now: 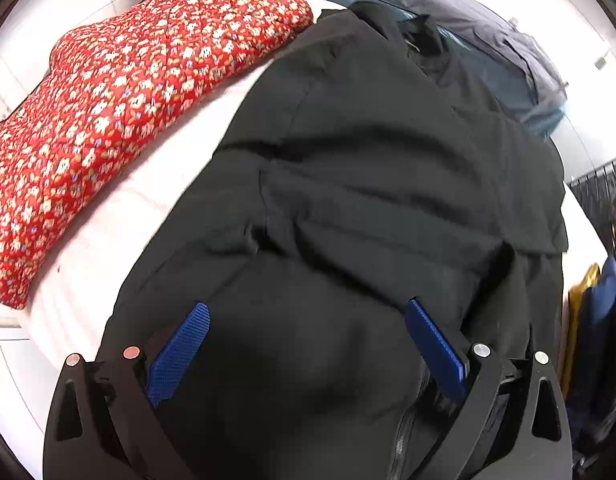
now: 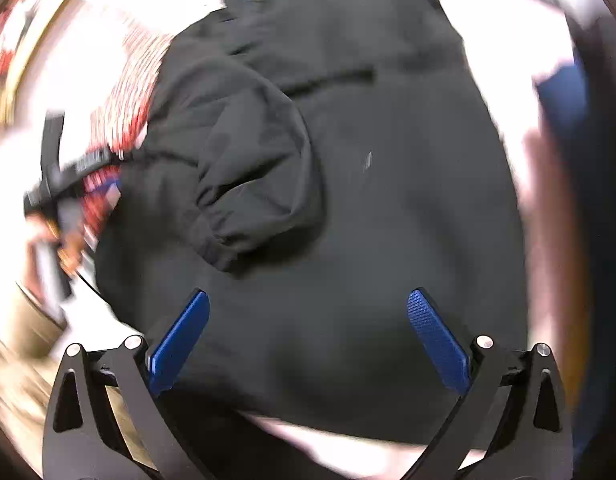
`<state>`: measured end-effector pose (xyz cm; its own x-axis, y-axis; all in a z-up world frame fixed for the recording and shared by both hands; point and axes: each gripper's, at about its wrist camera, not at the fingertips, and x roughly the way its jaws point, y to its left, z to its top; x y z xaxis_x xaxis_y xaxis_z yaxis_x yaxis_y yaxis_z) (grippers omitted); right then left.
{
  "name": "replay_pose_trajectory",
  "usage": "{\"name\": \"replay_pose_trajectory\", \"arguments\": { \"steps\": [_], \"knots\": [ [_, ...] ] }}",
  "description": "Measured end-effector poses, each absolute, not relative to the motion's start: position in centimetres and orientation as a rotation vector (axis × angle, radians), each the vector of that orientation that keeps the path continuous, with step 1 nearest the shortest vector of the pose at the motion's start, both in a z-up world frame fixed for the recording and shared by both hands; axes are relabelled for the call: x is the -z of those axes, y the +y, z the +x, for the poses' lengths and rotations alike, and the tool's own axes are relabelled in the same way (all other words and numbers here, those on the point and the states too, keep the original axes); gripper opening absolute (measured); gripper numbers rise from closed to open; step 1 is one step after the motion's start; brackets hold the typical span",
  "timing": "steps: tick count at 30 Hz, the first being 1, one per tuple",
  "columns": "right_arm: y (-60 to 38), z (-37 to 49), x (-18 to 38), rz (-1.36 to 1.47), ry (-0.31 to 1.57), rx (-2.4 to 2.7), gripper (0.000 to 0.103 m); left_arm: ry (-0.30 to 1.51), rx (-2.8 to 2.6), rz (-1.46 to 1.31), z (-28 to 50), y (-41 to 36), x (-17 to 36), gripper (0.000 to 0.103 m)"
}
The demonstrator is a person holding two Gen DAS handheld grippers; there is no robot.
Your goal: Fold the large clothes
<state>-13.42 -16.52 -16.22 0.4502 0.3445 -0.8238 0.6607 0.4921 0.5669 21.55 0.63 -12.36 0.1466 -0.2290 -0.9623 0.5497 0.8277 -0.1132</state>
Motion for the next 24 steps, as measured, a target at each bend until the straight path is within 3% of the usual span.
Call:
{"name": "replay_pose_trajectory", "arguments": {
  "steps": [3,8,11,13,16,19,24],
  "knots": [
    [-15.5,-12.3,19.0,1.397,1.068,0.214,0.097,1.312,0.580,0.291,22.4,-0.7,12.1,0.096],
    [-15.0,-9.6,21.5,1.477,1.021,0.288,0.091,1.286,0.619,0.319,21.8,-1.7,11.2,0.096],
    [-15.1,-8.2,22.3,1.515,1.031,0.265,0.079,1.296,0.619,0.361,21.2,-1.5,11.8,0.096],
    [-14.9,-7.3,21.9,1.472,1.060,0.232,0.053,1.295,0.620,0.379,20.9,-0.7,12.1,0.096],
    [-14.8,-6.0,20.5,1.412,1.087,0.170,0.030,1.259,0.636,0.405,19.9,0.3,11.9,0.096],
    [-15.7,-4.7,17.2,1.368,1.044,0.074,0.022,1.147,0.647,0.526,18.4,1.0,11.6,0.096],
    [-19.8,-3.0,8.5,1.299,0.840,-0.075,0.018,0.957,0.687,0.771,15.4,0.3,12.2,0.096]
  ]
}}
